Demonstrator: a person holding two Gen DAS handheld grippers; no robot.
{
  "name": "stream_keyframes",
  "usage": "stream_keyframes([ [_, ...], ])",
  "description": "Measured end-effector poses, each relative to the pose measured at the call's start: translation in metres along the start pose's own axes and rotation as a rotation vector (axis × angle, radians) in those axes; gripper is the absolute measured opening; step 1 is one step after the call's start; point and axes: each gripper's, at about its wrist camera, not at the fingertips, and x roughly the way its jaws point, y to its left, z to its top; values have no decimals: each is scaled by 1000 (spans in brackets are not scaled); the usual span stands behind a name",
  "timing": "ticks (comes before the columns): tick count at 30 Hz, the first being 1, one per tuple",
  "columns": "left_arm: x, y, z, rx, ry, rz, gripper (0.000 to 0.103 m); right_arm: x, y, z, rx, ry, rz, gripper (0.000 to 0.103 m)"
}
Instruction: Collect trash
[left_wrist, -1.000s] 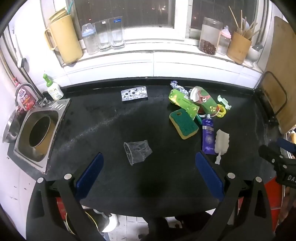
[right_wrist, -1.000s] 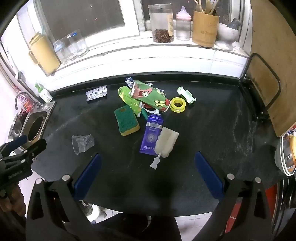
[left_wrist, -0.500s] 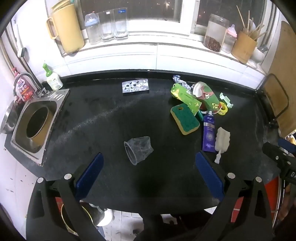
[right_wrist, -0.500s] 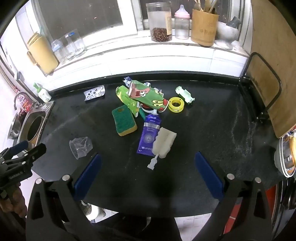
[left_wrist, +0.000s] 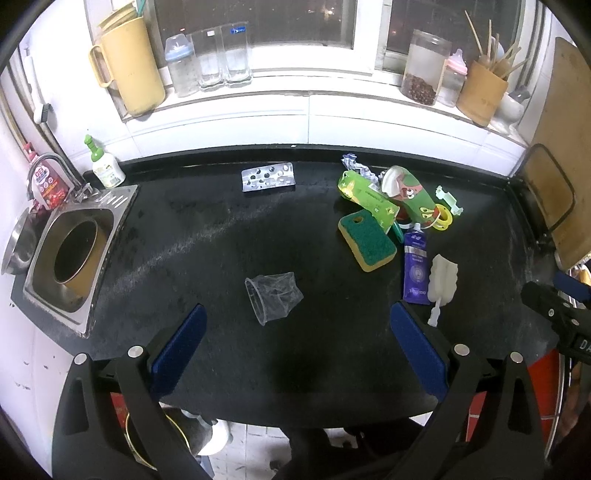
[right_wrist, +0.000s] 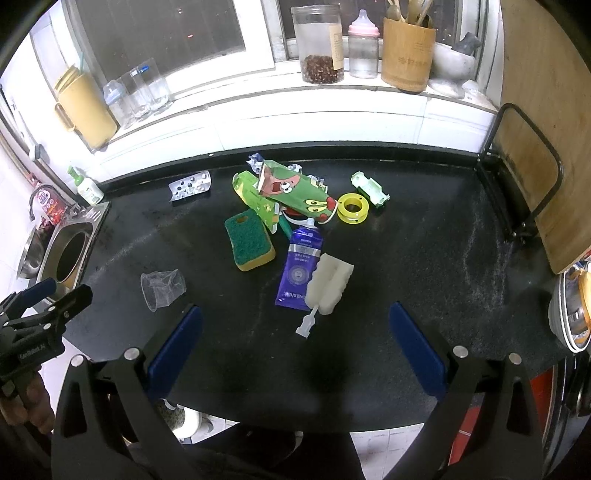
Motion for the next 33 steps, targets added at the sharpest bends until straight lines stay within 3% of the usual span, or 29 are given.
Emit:
stream_keyframes([
  [33,10,5,9,-3,18,-10,97,7,7,10,5,14,-3,97],
])
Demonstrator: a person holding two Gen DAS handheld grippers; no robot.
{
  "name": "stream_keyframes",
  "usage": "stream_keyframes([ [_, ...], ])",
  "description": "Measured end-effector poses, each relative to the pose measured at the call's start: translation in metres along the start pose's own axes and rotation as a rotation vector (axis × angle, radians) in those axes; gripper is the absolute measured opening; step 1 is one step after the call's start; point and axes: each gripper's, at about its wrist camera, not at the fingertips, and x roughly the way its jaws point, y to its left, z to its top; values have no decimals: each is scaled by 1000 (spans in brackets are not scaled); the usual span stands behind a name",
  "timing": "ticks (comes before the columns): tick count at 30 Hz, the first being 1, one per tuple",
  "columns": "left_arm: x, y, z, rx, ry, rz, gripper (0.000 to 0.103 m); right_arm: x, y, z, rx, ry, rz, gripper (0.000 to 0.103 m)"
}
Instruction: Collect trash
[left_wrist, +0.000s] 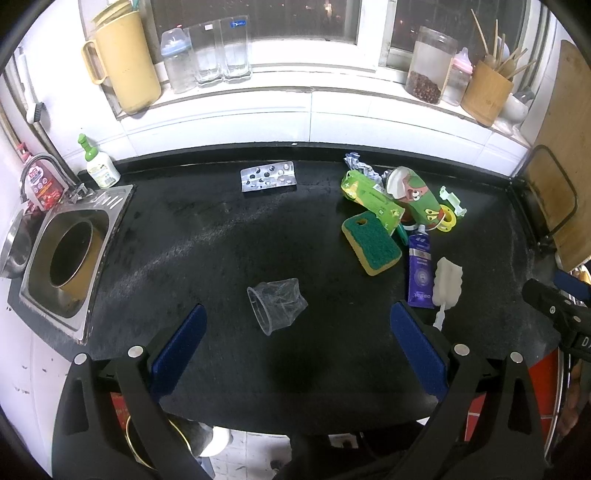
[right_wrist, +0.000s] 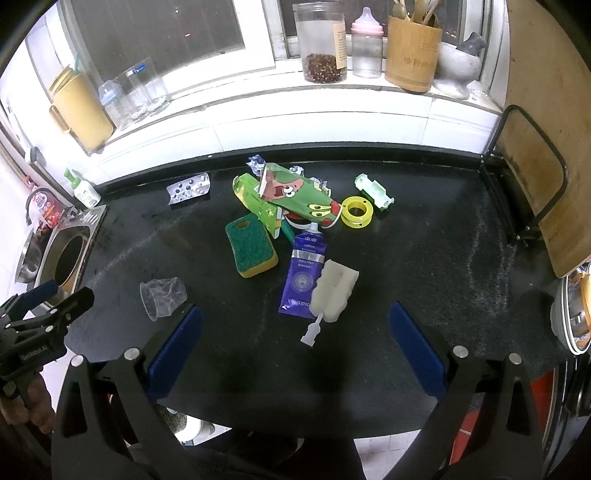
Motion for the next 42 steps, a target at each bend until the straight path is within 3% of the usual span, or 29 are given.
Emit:
stream_keyframes([
  [9,6,4,5,4,-4,-44,97,5,2,2,6,6,-2,97],
  [16,22,30,2,72,-79,-68,97,27,-4,-6,20,26,-7,97],
  [18,37,36,0,128,-74,-79,97,39,-8,-9,20,31,-6,97],
  [21,69,40,-4,236,-7,-61,97,64,-15,-16,25,68,-15,97],
  [25,108,39,-9,347,19,-97,97,94,-26,-24,47,115,-8,97],
  [27,128,38,-10,374,41,-149,97,107,-32,-25,67,133,-13,97],
  [35,183,22,-19,413,80,-220,97,171,-52,-18,143,193,-62,97],
  [38,197,20,-21,392,85,-222,97,196,-55,-15,161,229,-67,92],
  [42,207,20,-21,369,90,-226,96,220,-55,-17,166,275,-62,75],
])
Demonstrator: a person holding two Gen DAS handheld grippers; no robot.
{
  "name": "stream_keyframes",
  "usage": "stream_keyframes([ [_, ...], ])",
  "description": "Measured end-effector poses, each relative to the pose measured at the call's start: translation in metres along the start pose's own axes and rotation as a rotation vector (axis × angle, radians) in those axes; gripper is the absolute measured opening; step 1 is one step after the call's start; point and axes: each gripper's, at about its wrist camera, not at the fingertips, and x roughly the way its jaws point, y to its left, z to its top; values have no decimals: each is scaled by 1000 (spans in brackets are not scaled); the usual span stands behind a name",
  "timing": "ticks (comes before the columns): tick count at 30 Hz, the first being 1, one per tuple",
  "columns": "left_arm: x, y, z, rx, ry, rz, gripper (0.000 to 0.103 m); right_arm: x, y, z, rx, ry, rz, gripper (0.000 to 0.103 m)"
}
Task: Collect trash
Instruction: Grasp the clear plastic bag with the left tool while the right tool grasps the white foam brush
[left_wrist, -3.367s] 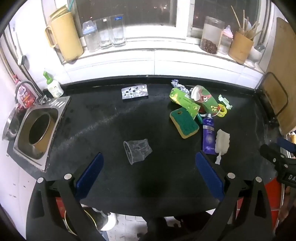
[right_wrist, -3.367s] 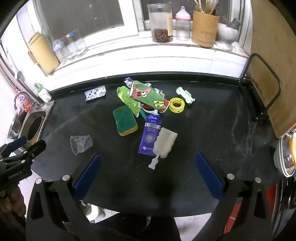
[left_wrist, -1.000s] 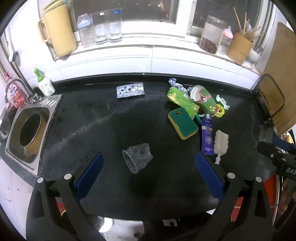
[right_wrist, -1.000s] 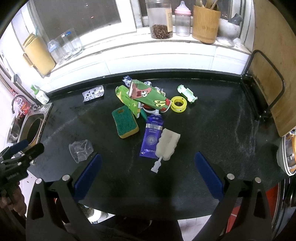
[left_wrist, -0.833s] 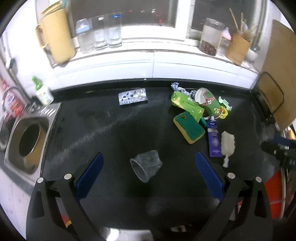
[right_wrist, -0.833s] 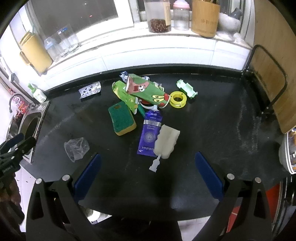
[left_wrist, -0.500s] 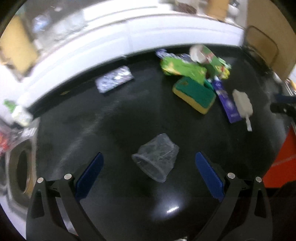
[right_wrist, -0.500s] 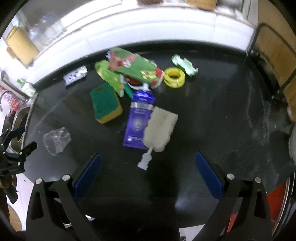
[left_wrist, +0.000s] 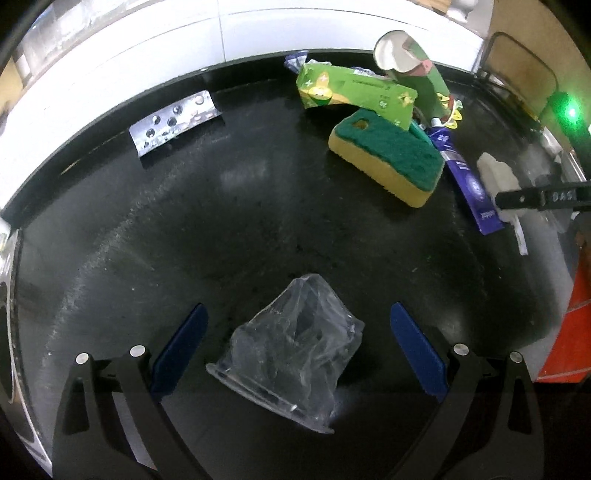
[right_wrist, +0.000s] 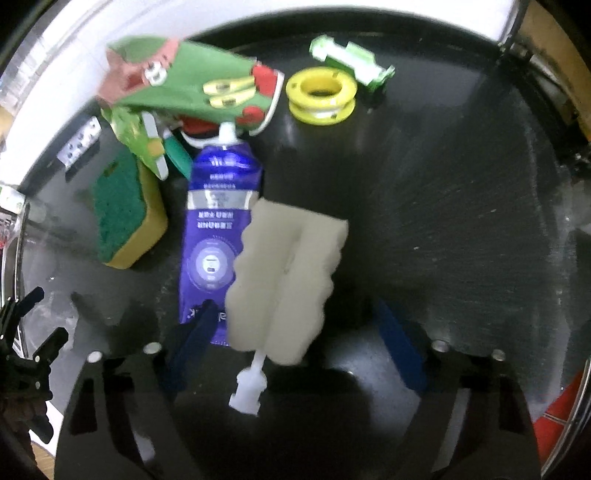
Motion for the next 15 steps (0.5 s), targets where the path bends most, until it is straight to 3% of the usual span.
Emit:
stream_keyframes([
  [2,4,-1,-1,4,4,3,89,2,2,-2,-13,-12,-6,59],
  [3,6,-1,-2,7,12,4,78,0,2,-2,-15,-17,23,39],
  [5,8,1,-2,-11,28,-4,73,-4,2,-3,-25,-18,18,33],
  [6,7,2,-1,-29,33,-17,65,-6,3,-3,-34,-25,19,29],
  [7,6,4,0,-53,49,-38,49,-10,4,-4,-42,-33,23,27],
  [9,1,3,1,-75,49,-15,45,-20,3,-4,-53,-54,23,25],
  [15,-29,-7,7,-123,18,21,44,-55,1,-7,-96,-116,15,23],
])
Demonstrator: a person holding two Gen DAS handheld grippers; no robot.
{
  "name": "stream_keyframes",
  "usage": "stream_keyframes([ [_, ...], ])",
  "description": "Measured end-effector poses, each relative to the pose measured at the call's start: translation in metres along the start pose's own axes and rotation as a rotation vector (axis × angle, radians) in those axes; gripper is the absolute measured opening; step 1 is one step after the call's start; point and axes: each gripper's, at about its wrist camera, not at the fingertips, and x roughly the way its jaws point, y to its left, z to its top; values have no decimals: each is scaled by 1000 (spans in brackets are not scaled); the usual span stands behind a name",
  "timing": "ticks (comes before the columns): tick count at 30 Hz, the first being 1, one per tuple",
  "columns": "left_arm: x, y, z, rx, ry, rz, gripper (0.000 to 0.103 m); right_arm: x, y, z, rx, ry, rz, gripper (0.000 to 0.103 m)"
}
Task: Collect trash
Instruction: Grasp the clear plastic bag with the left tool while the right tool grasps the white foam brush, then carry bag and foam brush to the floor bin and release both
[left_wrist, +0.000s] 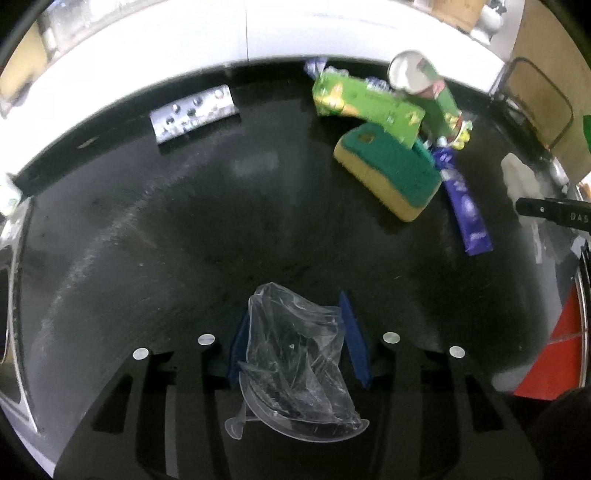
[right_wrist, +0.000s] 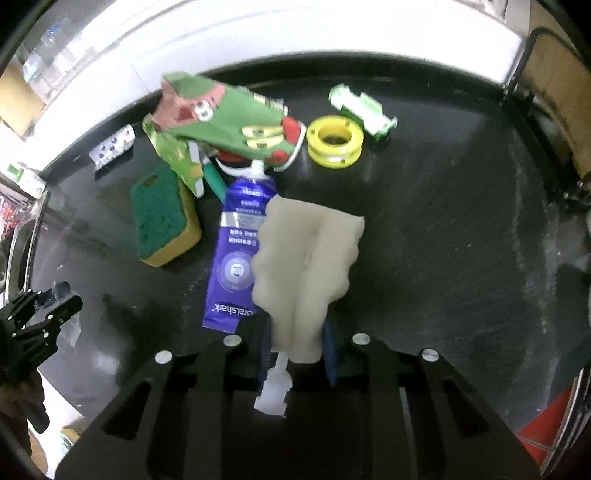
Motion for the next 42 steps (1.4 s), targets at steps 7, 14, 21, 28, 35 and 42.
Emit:
stream_keyframes([
  [7,-48,-26,8,-67,-46,38,44,-47,2,11,-47,-68,9,23],
  [14,-72,-46,10,-119,-62,81,44,-79,12,13,-113,-108,37,23],
  [21,-85,-47,7,-160,-72,123,44,-94,22,7,-160,-123,67,23],
  [28,-102,-37,-3,-226,-91,168,44,-99,44,9,-229,-119,92,23],
  [35,-133,-6,-40,-345,-131,240,45,-98,116,5,-398,-103,178,23],
  [42,-171,55,-129,-560,-135,374,45,-97,244,-32,-682,-51,333,23],
])
